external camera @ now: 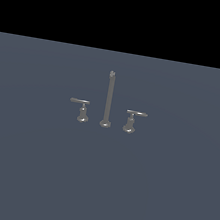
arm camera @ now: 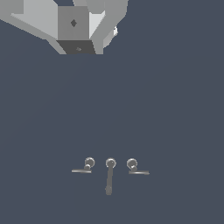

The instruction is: Turn on the faucet by rotating a designated handle.

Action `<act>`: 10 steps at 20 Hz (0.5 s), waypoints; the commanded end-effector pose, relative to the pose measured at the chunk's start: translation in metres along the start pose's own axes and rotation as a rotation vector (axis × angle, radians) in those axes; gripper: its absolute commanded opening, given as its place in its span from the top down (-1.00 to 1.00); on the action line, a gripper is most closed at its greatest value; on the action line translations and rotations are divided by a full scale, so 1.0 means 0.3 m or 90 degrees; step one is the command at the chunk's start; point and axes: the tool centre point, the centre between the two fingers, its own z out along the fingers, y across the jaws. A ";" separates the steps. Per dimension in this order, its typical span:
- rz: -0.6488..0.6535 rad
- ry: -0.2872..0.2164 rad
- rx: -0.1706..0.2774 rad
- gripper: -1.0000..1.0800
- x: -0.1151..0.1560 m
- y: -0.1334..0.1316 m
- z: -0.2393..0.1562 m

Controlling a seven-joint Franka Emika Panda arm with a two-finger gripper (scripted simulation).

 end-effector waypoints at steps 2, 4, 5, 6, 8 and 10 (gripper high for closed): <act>0.039 -0.001 0.001 1.00 0.016 -0.045 0.047; 0.065 -0.001 0.001 1.00 0.029 -0.074 0.079; 0.078 -0.001 0.001 1.00 0.036 -0.089 0.095; 0.091 -0.001 0.001 1.00 0.043 -0.104 0.110; 0.117 -0.002 0.002 1.00 0.059 -0.133 0.142; 0.143 -0.002 0.002 1.00 0.075 -0.162 0.174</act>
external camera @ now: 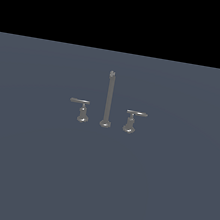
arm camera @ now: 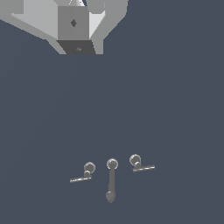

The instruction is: Turn on the faucet by rotating a designated handle.

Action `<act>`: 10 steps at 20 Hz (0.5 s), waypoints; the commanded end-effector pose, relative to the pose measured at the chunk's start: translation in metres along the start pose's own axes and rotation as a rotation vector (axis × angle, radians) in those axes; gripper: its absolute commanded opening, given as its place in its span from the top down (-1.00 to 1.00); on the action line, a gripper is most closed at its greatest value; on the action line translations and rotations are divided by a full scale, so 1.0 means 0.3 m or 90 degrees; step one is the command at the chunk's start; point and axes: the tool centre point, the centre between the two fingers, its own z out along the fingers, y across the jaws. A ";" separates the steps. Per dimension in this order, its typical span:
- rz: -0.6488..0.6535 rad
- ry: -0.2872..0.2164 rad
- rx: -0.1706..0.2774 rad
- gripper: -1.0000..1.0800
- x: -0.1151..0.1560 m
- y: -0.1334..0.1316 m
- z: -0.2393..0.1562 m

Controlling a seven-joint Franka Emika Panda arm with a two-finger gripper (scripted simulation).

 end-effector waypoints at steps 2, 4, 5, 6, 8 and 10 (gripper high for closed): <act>0.047 -0.001 0.001 1.00 0.020 -0.055 0.057; 0.073 -0.001 0.002 1.00 0.034 -0.085 0.089; 0.086 -0.001 0.002 1.00 0.041 -0.101 0.105; 0.099 -0.002 0.002 1.00 0.049 -0.116 0.121; 0.125 -0.002 0.003 1.00 0.065 -0.145 0.153; 0.151 -0.002 0.004 1.00 0.083 -0.174 0.185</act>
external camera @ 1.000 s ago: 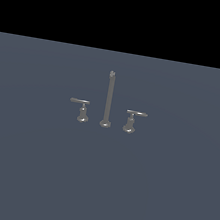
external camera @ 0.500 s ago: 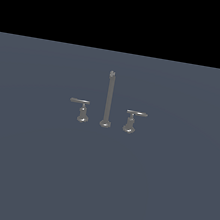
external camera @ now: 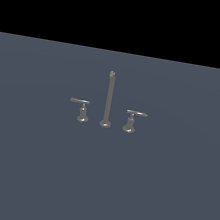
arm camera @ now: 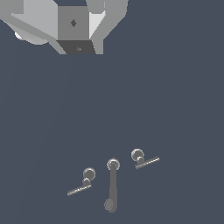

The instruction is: Turn on the faucet by rotating a designated handle.

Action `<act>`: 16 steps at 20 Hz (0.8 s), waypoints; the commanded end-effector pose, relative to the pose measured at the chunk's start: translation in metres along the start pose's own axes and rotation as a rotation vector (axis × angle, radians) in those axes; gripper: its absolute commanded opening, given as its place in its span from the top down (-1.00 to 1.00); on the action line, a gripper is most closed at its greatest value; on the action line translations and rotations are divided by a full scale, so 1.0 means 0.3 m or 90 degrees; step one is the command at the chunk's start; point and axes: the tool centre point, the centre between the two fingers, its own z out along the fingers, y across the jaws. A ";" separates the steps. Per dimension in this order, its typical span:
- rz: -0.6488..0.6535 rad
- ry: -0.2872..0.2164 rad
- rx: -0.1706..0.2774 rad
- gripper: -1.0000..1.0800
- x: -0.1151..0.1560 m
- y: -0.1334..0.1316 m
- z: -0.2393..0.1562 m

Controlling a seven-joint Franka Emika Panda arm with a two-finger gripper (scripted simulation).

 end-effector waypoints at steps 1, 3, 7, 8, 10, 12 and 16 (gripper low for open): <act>0.033 -0.001 0.001 1.00 0.014 -0.040 0.041; 0.059 -0.001 0.002 1.00 0.027 -0.071 0.072; 0.110 -0.002 0.003 1.00 0.057 -0.130 0.134; 0.122 -0.002 0.004 1.00 0.065 -0.144 0.149; 0.147 -0.003 0.005 1.00 0.082 -0.172 0.179; 0.171 -0.003 0.005 1.00 0.100 -0.198 0.209; 0.219 -0.004 0.007 1.00 0.138 -0.248 0.266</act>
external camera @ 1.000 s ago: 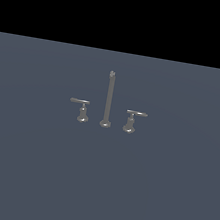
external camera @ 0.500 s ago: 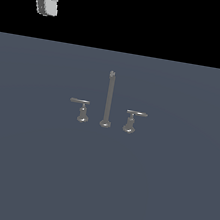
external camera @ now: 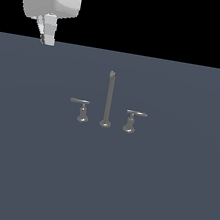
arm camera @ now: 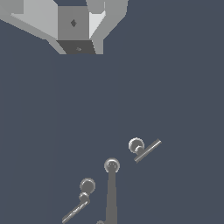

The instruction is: Turn on the faucet by rotating a designated handle.

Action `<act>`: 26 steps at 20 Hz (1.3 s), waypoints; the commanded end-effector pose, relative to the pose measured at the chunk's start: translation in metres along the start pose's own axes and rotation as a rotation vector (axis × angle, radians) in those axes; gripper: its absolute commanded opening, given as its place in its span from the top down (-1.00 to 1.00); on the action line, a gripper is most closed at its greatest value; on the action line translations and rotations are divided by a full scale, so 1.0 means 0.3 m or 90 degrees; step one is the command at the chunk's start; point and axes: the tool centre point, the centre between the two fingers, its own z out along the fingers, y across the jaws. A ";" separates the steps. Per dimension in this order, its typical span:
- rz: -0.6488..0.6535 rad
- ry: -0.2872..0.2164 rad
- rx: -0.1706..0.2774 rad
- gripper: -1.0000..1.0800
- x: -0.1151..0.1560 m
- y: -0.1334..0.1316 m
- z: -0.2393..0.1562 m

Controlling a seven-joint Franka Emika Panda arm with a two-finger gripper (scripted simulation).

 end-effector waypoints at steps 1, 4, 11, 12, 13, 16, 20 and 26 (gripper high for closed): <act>0.030 -0.001 0.001 1.00 0.014 -0.037 0.036; 0.064 -0.001 0.002 1.00 0.033 -0.078 0.078; 0.143 -0.002 0.003 1.00 0.086 -0.166 0.174; 0.155 -0.002 0.003 1.00 0.095 -0.178 0.188; 0.166 -0.002 0.004 1.00 0.104 -0.190 0.202; 0.201 -0.001 0.004 1.00 0.133 -0.226 0.245; 0.251 -0.001 0.003 1.00 0.178 -0.274 0.305; 0.336 0.001 0.003 1.00 0.264 -0.346 0.409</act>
